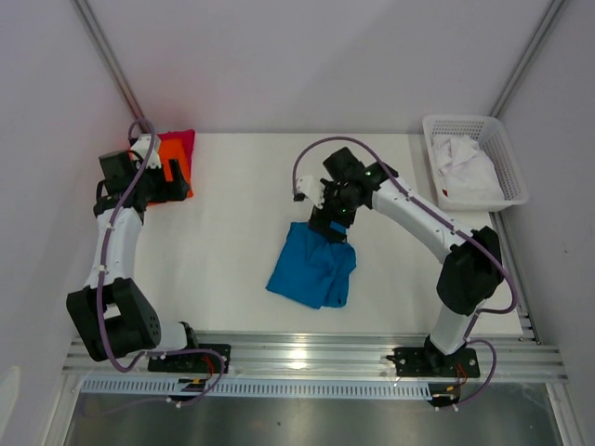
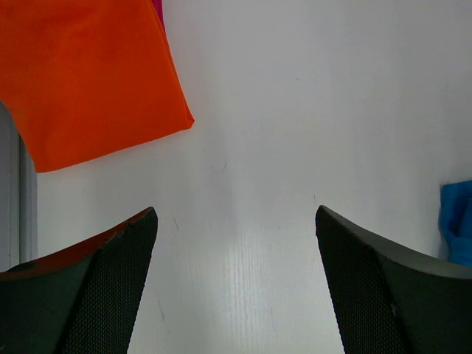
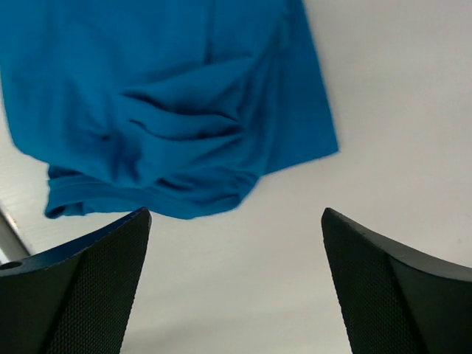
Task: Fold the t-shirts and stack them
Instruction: Fold the tshirt, then neatly place the folded tshirt to the corner
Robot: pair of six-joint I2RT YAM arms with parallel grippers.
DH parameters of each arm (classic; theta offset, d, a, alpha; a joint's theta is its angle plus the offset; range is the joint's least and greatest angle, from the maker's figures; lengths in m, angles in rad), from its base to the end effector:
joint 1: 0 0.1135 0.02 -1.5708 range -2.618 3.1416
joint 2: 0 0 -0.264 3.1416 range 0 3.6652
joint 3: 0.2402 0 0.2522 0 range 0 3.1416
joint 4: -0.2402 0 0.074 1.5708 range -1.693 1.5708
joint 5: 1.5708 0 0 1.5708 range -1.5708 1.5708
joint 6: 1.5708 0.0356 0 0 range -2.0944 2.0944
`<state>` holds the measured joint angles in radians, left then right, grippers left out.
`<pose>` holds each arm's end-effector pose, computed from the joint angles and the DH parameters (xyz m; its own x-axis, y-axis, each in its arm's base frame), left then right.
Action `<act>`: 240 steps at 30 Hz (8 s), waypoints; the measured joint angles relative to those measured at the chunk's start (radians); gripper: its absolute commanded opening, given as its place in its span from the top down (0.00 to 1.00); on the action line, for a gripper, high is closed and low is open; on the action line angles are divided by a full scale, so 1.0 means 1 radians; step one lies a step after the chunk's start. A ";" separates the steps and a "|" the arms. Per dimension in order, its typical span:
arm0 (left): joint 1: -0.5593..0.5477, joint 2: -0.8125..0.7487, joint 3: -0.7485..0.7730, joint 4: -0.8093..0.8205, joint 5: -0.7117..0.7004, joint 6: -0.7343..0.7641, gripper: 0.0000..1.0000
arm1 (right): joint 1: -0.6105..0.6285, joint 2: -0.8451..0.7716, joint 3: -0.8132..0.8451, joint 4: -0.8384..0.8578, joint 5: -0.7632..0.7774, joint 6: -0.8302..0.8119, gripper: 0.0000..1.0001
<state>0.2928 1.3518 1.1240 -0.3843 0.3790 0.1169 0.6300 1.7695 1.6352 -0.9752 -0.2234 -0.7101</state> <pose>0.2934 0.0747 0.3128 -0.5438 -0.0508 -0.8377 0.0858 0.9896 -0.1157 0.2954 0.2251 0.3016 -0.1222 -0.8758 -0.4669 -0.9678 0.2095 -0.1397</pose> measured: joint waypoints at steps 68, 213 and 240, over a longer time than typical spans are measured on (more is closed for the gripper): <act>-0.127 0.040 0.002 0.000 -0.018 0.013 0.11 | -0.221 0.012 -0.428 0.426 0.395 0.129 0.23; -1.518 0.502 -0.144 0.434 -0.749 0.587 0.51 | -0.356 -0.028 -0.311 0.600 0.296 0.331 0.13; -0.807 0.496 -0.432 1.205 -0.659 1.336 1.00 | -0.384 -0.028 -0.311 0.600 0.294 0.331 0.12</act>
<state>-0.5140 1.8481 0.6922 0.8211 -0.2798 1.4532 0.2459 1.7412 1.3239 -0.3752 0.0711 -0.3790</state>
